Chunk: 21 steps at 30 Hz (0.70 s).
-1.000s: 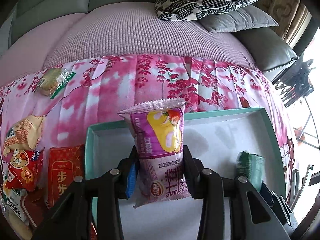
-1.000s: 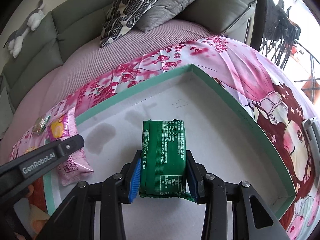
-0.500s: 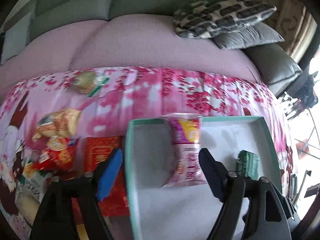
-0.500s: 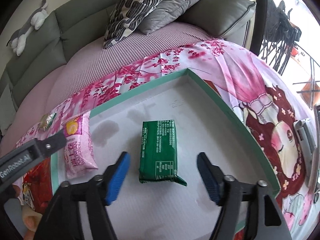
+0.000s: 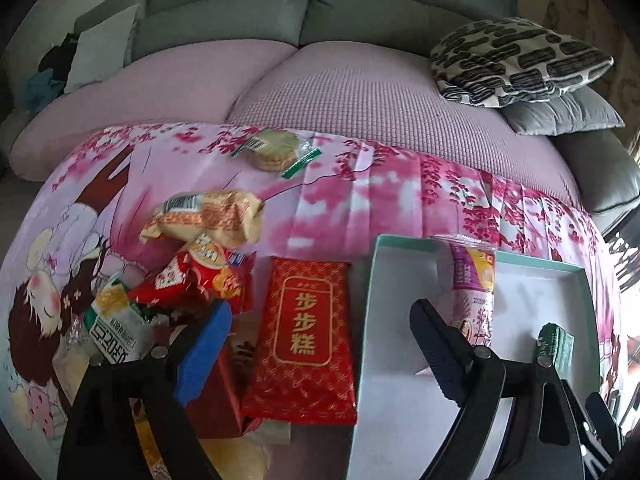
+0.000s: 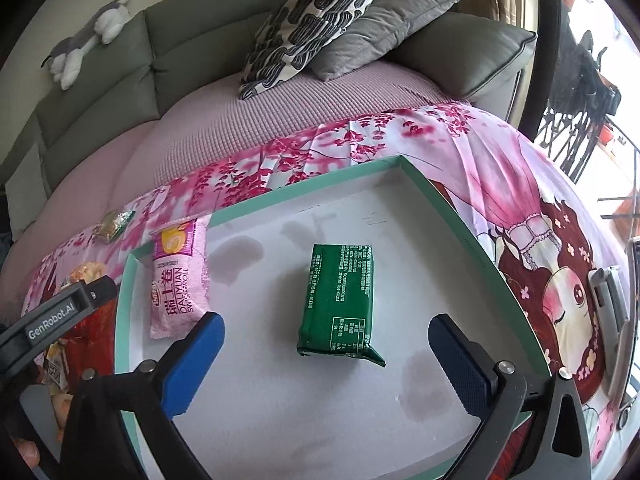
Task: Organize snacks
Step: 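Release the pink packet in the tray and move both grippers back to the pile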
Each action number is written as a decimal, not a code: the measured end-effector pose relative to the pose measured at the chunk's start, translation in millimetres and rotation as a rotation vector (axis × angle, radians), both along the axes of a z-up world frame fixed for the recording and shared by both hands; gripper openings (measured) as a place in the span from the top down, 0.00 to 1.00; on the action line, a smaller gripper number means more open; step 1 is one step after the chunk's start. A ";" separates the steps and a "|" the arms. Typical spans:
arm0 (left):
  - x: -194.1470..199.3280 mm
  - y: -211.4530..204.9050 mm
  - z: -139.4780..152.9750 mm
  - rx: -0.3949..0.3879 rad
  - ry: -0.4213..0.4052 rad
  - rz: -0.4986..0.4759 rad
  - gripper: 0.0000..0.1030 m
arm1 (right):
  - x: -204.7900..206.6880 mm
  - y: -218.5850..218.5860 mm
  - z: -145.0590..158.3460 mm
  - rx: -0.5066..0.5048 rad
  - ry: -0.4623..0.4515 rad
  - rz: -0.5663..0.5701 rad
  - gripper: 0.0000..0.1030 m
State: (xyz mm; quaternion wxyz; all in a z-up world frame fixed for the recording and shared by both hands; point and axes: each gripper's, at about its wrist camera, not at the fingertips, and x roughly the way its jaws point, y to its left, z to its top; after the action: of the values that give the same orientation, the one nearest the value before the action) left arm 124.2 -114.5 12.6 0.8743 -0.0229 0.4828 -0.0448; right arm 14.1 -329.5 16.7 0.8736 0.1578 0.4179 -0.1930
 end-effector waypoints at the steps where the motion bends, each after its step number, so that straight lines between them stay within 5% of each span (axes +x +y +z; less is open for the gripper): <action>1: -1.2 2.3 0.3 -0.010 0.002 0.002 0.12 | -1.0 -1.1 1.1 0.010 -0.010 0.000 0.00; 11: -25.4 32.0 25.0 -0.003 -0.038 -0.005 0.12 | -13.1 3.9 -0.4 0.086 -0.024 0.025 0.00; 21: -52.1 96.0 43.7 0.030 -0.065 0.022 0.12 | -15.6 33.8 10.8 0.033 -0.031 0.090 0.00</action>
State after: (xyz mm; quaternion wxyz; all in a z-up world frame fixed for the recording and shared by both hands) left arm 72.0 -18.5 56.3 0.8902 -0.0137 0.4544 -0.0286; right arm -1.5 -295.7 27.6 0.8852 0.1560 0.4139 -0.1442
